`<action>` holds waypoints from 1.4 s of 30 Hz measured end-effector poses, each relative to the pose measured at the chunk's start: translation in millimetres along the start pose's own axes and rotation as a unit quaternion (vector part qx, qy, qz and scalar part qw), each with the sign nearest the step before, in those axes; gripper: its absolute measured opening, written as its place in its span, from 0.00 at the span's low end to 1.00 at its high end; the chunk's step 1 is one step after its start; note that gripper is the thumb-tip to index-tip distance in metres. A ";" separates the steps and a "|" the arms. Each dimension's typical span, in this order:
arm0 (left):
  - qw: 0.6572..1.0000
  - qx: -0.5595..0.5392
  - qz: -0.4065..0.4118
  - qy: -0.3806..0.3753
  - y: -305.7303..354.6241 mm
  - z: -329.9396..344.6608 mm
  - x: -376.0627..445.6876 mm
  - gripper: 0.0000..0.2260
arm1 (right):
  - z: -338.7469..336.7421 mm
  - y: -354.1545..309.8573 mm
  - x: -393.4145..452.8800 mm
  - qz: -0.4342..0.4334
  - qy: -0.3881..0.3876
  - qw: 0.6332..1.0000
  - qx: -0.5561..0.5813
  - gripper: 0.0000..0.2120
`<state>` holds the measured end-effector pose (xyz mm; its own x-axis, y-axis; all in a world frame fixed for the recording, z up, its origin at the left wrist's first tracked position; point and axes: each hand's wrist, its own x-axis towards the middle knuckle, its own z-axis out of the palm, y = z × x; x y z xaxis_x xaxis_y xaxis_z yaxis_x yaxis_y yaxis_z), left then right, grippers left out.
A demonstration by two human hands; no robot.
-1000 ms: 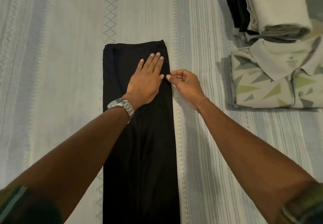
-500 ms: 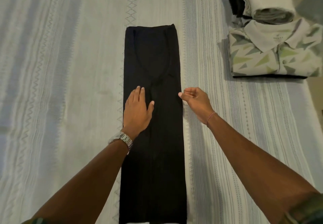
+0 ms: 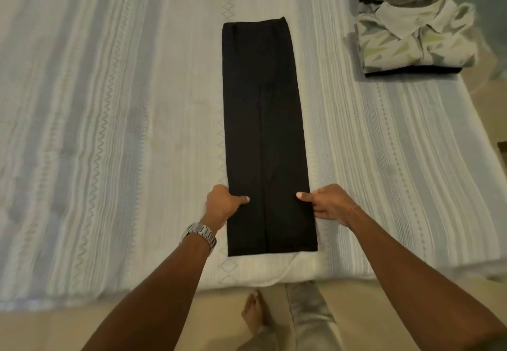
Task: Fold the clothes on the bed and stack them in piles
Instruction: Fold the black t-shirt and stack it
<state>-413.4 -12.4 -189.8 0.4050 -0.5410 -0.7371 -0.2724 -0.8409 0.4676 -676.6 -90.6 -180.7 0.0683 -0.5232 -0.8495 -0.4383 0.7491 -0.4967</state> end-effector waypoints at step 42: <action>0.950 -0.281 -0.008 -0.135 -63.1 -22.4 -116.6 0.10 | 5.3 74.9 -126.2 -0.139 -0.082 0.987 0.028 0.16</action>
<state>-423.9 103.5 -122.4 0.1454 -0.5690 -0.8094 0.2727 -0.7633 0.5857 -713.3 33.7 -111.7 0.3245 -0.6420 -0.6946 -0.3326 0.6100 -0.7192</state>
